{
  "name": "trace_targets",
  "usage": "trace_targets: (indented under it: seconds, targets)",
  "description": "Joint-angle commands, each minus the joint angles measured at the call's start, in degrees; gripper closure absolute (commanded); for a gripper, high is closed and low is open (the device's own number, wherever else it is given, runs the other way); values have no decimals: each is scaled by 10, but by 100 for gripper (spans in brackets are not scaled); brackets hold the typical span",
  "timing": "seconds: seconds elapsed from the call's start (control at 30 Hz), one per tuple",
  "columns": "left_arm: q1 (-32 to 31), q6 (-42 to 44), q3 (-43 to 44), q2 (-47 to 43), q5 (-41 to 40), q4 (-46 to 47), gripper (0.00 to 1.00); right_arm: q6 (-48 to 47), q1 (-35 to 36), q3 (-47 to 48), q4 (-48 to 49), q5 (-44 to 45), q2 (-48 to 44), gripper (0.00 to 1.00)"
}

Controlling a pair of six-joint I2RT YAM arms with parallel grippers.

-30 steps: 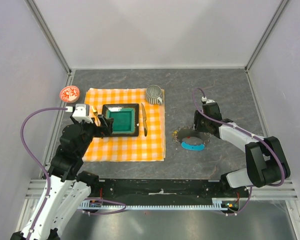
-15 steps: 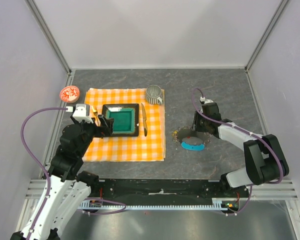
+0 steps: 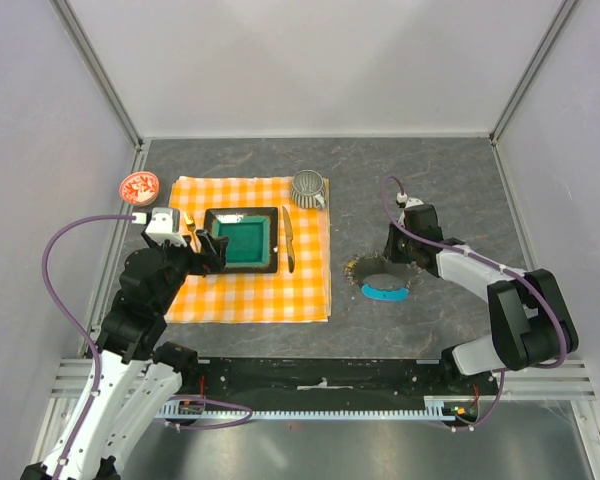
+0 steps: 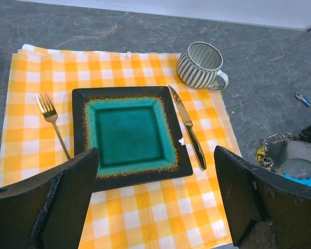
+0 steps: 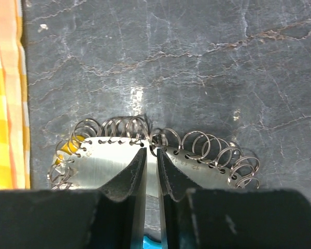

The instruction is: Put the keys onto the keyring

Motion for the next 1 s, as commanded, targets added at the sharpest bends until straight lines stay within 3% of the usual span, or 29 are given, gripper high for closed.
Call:
trace_targets:
  seconds: [0.0, 0.2, 0.33, 0.5, 0.7, 0.97]
  targets:
    - [4, 6, 5, 2, 7, 16, 2, -2, -2, -4, 19, -27, -18, 82]
    - [3, 6, 5, 5, 9, 16, 2, 2, -2, -7, 20, -10, -18, 90]
    - [4, 6, 5, 8, 10, 16, 2, -4, 16, 0, -6, 4, -42, 84]
    - [4, 6, 6, 7, 12, 16, 2, -23, 92, 16, -27, 67, -61, 70]
    - [4, 7, 5, 7, 10, 16, 2, -42, 135, 48, -34, 128, -6, 66]
    - [3, 8, 5, 6, 8, 15, 2, 1, 135, 62, -25, 203, 31, 66]
